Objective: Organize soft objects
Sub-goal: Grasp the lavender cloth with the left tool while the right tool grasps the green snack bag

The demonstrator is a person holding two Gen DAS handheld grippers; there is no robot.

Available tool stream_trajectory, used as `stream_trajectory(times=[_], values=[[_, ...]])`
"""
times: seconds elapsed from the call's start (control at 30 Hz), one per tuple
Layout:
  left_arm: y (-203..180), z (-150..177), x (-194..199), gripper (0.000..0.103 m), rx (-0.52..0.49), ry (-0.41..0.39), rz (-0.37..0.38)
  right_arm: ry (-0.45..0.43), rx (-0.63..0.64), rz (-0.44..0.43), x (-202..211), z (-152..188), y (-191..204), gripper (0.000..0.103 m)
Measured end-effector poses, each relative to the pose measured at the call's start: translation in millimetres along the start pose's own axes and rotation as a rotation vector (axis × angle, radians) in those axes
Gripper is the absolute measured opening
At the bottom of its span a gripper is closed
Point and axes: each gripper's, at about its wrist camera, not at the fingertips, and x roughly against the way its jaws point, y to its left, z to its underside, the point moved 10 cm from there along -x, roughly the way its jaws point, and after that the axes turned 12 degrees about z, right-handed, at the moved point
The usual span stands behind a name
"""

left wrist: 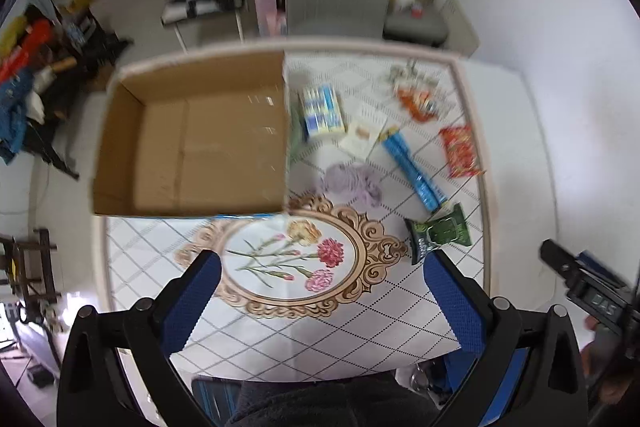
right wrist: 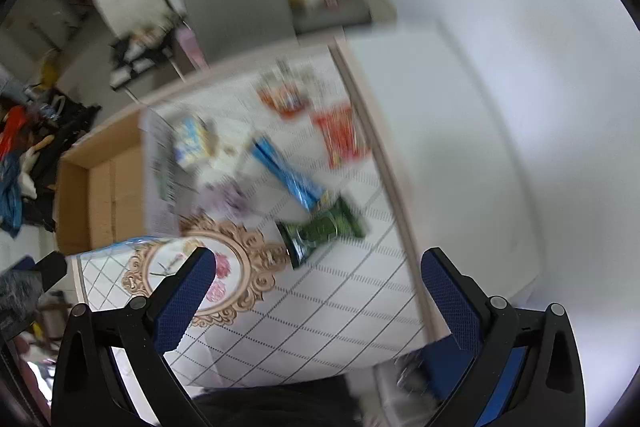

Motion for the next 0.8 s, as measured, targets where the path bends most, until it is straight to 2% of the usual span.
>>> stream_trajectory(times=[0.1, 0.2, 0.3, 0.37, 0.4, 0.43, 0.47, 0.5, 0.53, 0.57, 0.7, 0.8], values=[[5, -5, -49, 0.103, 0.035, 0.089, -0.013, 0.172, -0.109, -0.050, -85, 4, 1, 0.103], [7, -8, -92, 0.103, 0.096, 0.168, 0.011, 0.332, -0.241, -0.096, -161, 20, 10, 0.101], [11, -14, -126, 0.103, 0.149, 0.217, 0.010, 0.462, -0.360, -0.156, -212, 34, 18, 0.097], [15, -19, -148, 0.103, 0.184, 0.246, 0.014, 0.518, -0.416, -0.200, -234, 40, 25, 0.091], [17, -20, -158, 0.103, 0.211, 0.265, 0.016, 0.548, -0.435, -0.213, -244, 44, 29, 0.082], [19, -24, -166, 0.103, 0.233, 0.274, 0.018, 0.565, -0.447, -0.223, -250, 46, 30, 0.072], [21, -27, -173, 0.103, 0.261, 0.283, 0.024, 0.580, -0.455, -0.238, -255, 47, 32, 0.071], [23, -28, -179, 0.103, 0.288, 0.292, 0.035, 0.588, -0.460, -0.252, -259, 48, 34, 0.065], [23, -31, -186, 0.103, 0.313, 0.300, 0.048, 0.588, -0.454, -0.259, -261, 48, 33, 0.054], [24, -34, -192, 0.103, 0.330, 0.306, 0.048, 0.583, -0.424, -0.255, -261, 48, 32, 0.050], [14, -36, -211, 0.103, 0.330, 0.339, 0.052, 0.528, -0.263, -0.149, -256, 38, 15, 0.048], [6, -33, -233, 0.103, 0.343, 0.383, 0.050, 0.509, -0.210, -0.113, -256, 32, 4, 0.049]])
